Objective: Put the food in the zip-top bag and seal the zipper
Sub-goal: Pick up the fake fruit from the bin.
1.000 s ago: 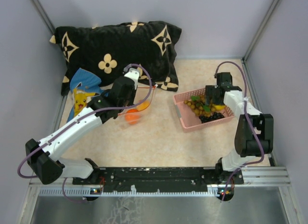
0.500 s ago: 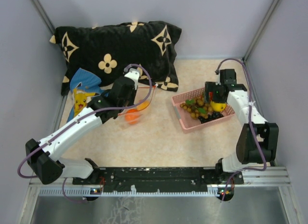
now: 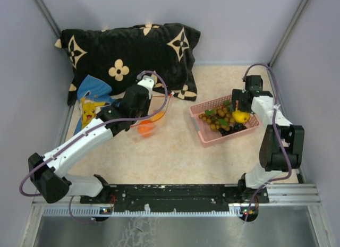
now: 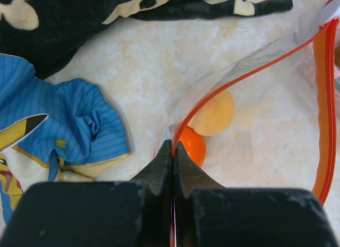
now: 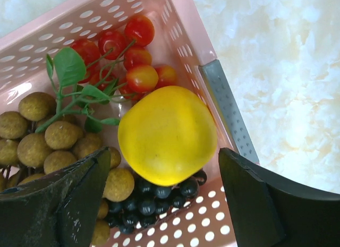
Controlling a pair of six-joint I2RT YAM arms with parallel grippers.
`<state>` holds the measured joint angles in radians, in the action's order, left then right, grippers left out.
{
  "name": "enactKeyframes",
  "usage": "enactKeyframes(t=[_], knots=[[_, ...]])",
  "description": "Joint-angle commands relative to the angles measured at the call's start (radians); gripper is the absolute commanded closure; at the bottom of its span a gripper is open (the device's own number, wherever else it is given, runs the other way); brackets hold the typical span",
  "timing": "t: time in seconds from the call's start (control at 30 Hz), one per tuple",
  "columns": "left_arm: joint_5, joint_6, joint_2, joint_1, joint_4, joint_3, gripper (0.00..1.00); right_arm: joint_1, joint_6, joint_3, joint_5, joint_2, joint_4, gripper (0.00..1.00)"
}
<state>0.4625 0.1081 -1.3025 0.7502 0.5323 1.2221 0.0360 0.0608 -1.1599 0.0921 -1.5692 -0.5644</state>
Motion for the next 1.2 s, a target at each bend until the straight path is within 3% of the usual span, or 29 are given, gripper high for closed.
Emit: enactKeyframes(t=[0.0, 0.43, 0.57, 0.8, 1.17], knots=[[-0.003, 0.007, 0.009, -0.003, 0.004, -0.005, 1.0, 0.004, -0.004, 0.0, 0.015, -0.043, 0.089, 0.17], [-0.001, 0.013, 0.009, -0.003, 0.012, -0.003, 1.0, 0.004, -0.016, 0.052, 0.008, -0.138, 0.146, 0.08], [-0.002, 0.015, 0.007, -0.003, 0.012, -0.001, 1.0, 0.004, -0.014, 0.051, 0.001, -0.137, 0.139, 0.14], [-0.002, 0.018, 0.01, -0.003, 0.011, -0.002, 1.0, 0.004, -0.005, 0.026, 0.005, -0.032, 0.095, 0.32], [-0.012, 0.008, 0.007, -0.003, -0.006, 0.02, 1.0, 0.0, 0.041, 0.023, -0.081, 0.159, 0.028, 0.39]])
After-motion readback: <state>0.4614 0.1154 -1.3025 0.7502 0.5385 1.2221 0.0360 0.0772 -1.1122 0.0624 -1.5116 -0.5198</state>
